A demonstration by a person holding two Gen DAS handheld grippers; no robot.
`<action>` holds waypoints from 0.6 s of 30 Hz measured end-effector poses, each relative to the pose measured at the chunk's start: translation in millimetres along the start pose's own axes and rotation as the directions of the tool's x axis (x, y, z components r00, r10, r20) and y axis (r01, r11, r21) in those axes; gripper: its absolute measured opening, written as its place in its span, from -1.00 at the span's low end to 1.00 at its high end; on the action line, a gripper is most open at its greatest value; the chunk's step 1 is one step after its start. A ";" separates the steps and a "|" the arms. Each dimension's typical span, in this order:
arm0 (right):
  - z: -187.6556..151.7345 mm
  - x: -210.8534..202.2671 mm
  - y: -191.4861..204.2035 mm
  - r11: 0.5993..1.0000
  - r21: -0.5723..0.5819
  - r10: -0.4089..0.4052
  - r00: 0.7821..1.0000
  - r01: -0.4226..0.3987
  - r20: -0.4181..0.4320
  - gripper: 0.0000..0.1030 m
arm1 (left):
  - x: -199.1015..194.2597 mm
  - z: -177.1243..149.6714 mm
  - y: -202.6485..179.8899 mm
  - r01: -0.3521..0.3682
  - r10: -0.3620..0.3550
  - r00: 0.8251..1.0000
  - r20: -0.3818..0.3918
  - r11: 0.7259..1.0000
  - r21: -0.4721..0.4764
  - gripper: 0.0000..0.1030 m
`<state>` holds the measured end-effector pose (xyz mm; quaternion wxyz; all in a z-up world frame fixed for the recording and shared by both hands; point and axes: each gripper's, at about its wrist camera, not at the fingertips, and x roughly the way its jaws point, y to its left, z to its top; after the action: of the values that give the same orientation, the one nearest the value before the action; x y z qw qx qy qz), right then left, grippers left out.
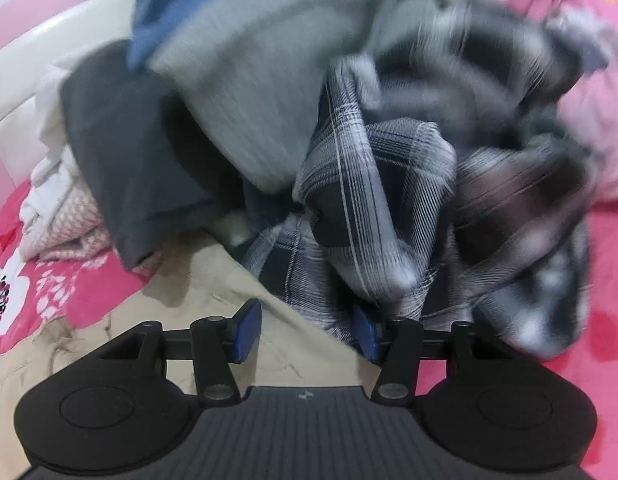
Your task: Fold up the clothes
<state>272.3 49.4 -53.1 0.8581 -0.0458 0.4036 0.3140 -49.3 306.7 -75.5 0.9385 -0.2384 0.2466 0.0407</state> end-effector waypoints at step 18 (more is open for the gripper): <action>11.3 36.1 76.3 0.935 -0.350 -0.052 0.998 0.058 0.025 -0.22 | 20.7 -12.1 -5.7 -0.038 0.040 0.998 -0.051 0.999 0.026 -0.33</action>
<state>253.1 132.2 -58.2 0.8479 -0.2065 0.3331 0.3570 -35.5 295.1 -92.2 0.9337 -0.2228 0.2759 0.0498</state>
